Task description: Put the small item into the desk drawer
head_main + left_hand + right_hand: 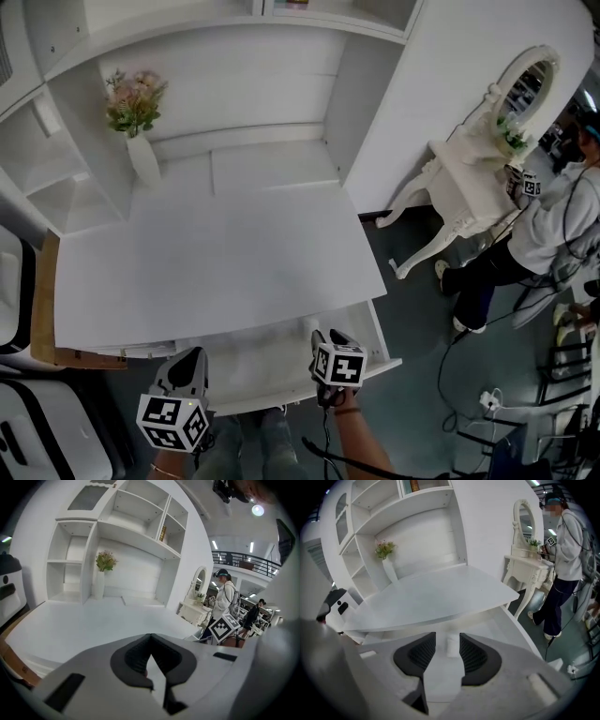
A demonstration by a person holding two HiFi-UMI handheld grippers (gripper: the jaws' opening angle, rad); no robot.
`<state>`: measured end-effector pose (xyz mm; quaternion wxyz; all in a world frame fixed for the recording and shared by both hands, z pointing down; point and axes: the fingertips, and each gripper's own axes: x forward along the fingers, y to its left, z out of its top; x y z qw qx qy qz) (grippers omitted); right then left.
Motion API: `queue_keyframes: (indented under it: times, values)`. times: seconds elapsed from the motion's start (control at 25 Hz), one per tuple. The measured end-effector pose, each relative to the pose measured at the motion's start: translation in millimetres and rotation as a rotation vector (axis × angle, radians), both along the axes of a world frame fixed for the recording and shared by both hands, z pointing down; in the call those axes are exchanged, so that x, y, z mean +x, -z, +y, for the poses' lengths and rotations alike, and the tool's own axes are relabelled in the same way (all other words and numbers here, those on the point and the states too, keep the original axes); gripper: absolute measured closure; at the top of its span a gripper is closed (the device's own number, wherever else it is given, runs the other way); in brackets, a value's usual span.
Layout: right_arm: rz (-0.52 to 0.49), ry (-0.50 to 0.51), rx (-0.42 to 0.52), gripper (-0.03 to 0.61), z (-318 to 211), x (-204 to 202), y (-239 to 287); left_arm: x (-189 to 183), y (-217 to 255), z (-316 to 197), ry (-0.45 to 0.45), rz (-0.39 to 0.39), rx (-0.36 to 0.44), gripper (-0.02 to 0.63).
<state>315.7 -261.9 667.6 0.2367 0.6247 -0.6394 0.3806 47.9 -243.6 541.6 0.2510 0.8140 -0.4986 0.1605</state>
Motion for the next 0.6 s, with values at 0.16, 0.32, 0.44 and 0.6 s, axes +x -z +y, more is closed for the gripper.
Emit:
queue_keyframes:
  times: [0.16, 0.32, 0.44, 0.6]
  values:
    - [0.033, -0.004, 0.087, 0.465, 12.1, -7.5, 43.8, -0.1, 15.2, 2.7, -0.020, 0.014, 0.027, 0.620]
    - [0.093, -0.018, 0.166, 0.540, 23.5, -10.3, 89.0, 0.9, 32.0, 2.1, -0.042, 0.030, 0.049, 0.620]
    - [0.122, -0.040, 0.227, 0.572, 30.1, -10.0, 121.7, 7.5, 48.3, -2.4, -0.072, 0.048, 0.083, 0.620]
    - [0.156, -0.077, 0.314, 0.572, 39.9, -4.3, 167.6, 21.8, 72.0, -13.5, -0.126, 0.079, 0.141, 0.620]
